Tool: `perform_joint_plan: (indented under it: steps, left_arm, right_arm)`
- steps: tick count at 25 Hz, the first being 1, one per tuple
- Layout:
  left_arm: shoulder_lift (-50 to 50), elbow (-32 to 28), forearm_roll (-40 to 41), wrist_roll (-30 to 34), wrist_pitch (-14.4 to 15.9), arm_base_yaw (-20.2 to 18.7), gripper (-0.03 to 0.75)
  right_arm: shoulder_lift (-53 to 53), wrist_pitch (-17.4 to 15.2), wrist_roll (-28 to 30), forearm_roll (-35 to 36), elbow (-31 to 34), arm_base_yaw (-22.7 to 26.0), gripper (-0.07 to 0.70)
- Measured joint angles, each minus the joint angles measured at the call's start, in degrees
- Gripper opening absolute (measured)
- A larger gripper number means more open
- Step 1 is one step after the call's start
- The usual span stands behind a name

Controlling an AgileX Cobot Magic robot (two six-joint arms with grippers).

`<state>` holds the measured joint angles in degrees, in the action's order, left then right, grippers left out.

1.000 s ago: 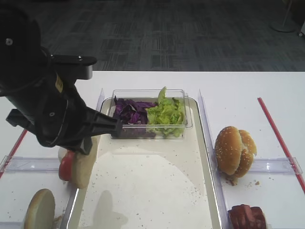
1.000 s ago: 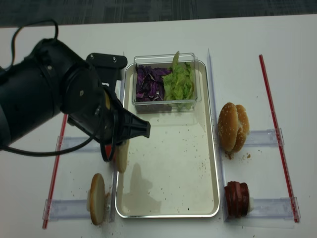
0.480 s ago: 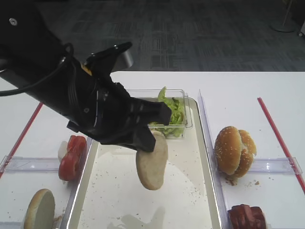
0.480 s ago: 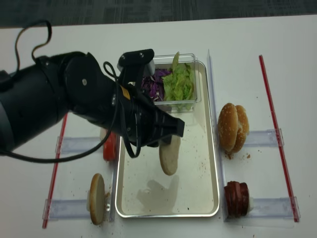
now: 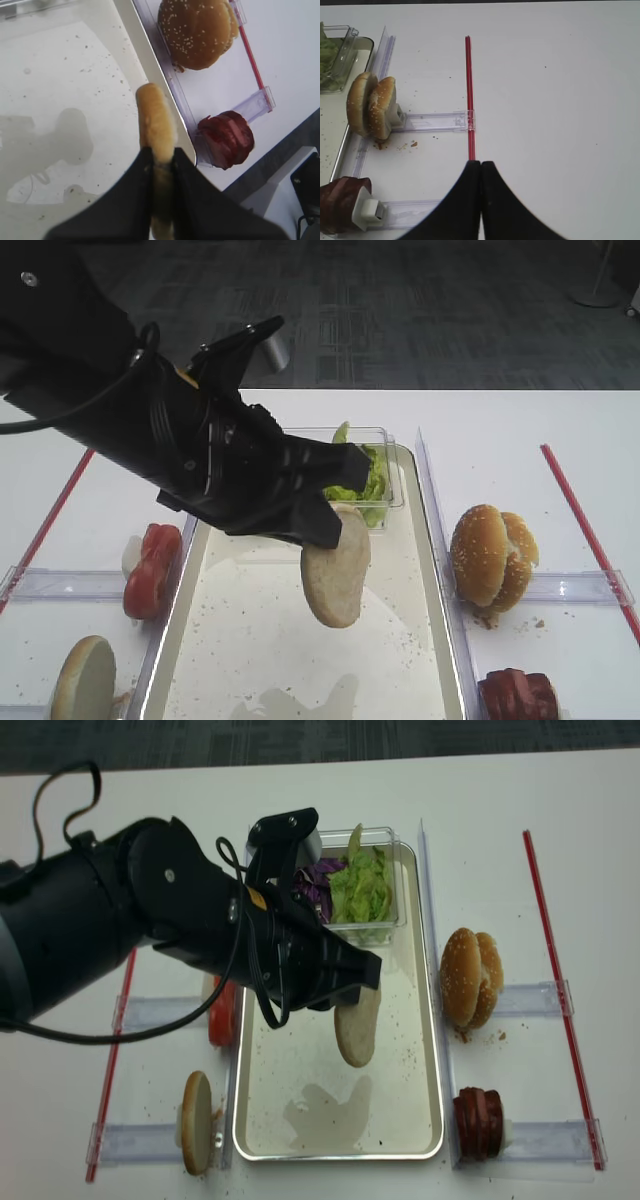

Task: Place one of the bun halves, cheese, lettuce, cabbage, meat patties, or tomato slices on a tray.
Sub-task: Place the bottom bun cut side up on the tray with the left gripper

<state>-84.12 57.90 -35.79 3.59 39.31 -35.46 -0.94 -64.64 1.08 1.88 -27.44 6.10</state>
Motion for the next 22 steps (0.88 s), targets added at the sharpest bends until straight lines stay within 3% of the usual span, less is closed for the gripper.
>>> perform_joint_plan:
  steps: [5, 18, 22]
  left_arm:
    - [-3.71, 0.03, -0.63, 0.49, 0.59, 2.34, 0.050]
    - [-14.80, 0.13, -4.81, 7.41, 0.27, 4.04, 0.050]
    - [-15.71, 0.36, -5.01, 7.73, 0.19, 4.18, 0.122]
  right_arm:
    - [0.00, 0.00, 0.10, 0.00, 0.00, 0.00, 0.364]
    - [0.00, 0.00, 0.10, 0.00, 0.00, 0.00, 0.364]
    - [0.00, 0.00, 0.10, 0.00, 0.00, 0.00, 0.364]
